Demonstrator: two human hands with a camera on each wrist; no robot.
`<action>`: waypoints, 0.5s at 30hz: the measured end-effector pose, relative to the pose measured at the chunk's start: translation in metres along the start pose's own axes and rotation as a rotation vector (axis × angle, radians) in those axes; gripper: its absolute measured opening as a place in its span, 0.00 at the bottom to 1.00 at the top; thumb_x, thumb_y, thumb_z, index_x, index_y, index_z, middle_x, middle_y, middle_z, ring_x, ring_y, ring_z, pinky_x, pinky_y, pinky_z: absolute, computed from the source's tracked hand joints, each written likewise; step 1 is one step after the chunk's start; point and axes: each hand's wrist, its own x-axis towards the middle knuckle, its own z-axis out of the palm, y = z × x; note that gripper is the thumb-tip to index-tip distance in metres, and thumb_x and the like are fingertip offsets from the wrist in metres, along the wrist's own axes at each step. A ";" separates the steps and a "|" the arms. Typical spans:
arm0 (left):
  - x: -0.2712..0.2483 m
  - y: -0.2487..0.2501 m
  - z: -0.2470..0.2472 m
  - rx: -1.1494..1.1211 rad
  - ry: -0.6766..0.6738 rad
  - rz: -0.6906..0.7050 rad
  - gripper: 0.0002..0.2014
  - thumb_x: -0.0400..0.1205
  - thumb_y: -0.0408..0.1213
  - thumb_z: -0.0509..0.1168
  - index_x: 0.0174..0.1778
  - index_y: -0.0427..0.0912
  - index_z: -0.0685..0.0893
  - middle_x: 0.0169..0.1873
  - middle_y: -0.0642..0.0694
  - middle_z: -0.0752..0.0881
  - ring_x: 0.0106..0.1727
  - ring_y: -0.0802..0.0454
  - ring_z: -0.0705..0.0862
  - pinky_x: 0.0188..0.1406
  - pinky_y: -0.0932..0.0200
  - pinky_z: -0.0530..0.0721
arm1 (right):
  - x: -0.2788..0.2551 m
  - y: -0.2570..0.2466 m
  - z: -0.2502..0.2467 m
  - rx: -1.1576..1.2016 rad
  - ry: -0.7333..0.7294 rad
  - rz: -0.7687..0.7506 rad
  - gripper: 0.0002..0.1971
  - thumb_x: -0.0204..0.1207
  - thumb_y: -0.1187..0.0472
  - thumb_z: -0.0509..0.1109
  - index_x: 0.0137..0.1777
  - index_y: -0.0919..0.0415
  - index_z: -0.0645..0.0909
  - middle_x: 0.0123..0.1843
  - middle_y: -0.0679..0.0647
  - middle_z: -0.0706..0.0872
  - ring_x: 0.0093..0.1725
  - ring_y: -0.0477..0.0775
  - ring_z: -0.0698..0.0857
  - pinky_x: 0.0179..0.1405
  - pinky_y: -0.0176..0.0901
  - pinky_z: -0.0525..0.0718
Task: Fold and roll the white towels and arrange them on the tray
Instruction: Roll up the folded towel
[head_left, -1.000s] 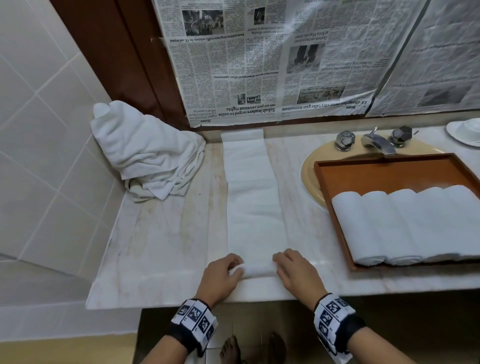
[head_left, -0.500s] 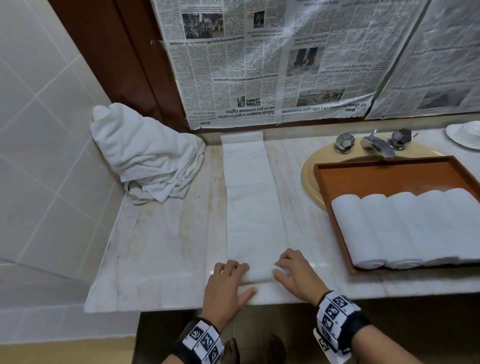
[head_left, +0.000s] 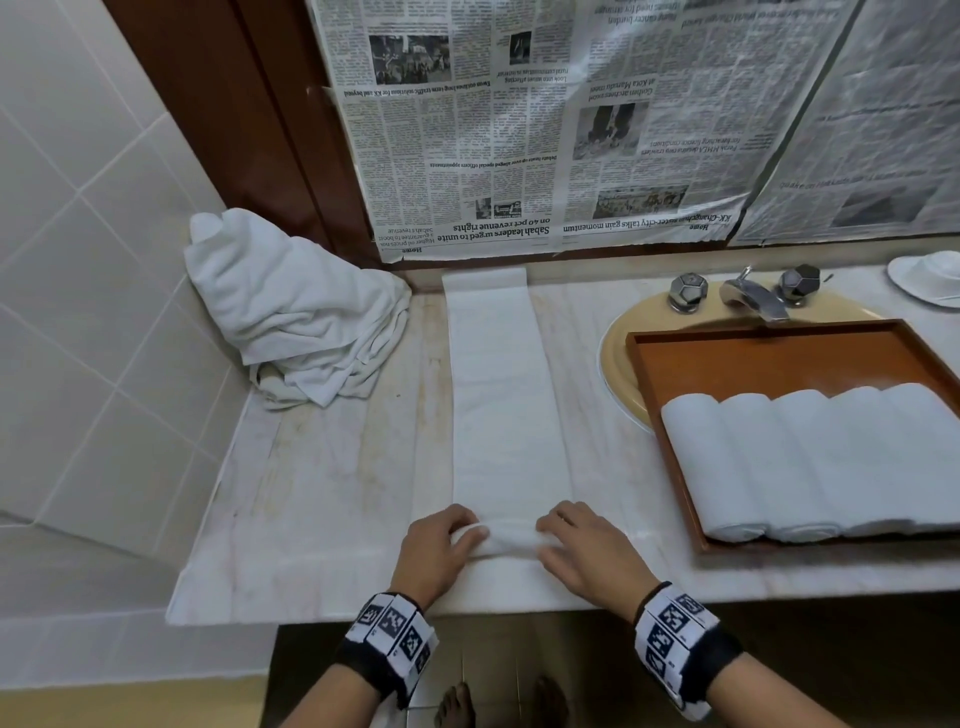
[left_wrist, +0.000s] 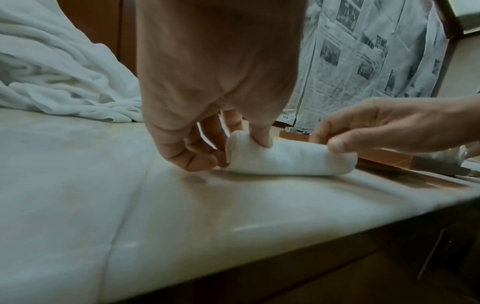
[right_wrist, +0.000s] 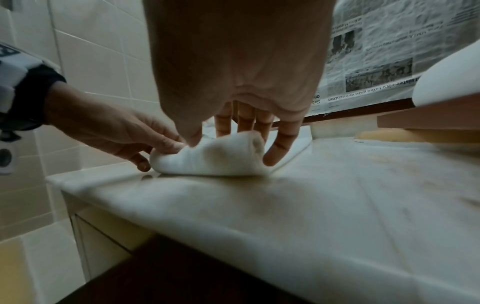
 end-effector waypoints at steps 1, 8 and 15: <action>-0.001 0.001 0.002 0.010 0.030 0.005 0.08 0.82 0.53 0.68 0.53 0.56 0.85 0.46 0.62 0.86 0.48 0.62 0.83 0.47 0.63 0.76 | -0.001 0.001 0.003 0.016 -0.021 0.005 0.17 0.81 0.48 0.59 0.61 0.54 0.82 0.56 0.49 0.82 0.53 0.51 0.80 0.46 0.45 0.82; -0.016 0.002 0.019 0.273 0.225 0.187 0.07 0.84 0.50 0.64 0.50 0.53 0.85 0.52 0.56 0.78 0.49 0.49 0.77 0.36 0.53 0.82 | 0.011 0.005 0.002 0.311 -0.002 0.222 0.12 0.86 0.58 0.63 0.61 0.58 0.86 0.53 0.52 0.86 0.52 0.49 0.77 0.52 0.35 0.67; -0.015 0.004 0.020 0.388 0.080 0.249 0.19 0.74 0.61 0.64 0.57 0.59 0.85 0.52 0.59 0.84 0.53 0.49 0.81 0.35 0.53 0.84 | 0.011 -0.002 -0.001 0.218 0.020 0.171 0.12 0.83 0.60 0.63 0.64 0.49 0.79 0.60 0.46 0.77 0.45 0.51 0.81 0.44 0.46 0.82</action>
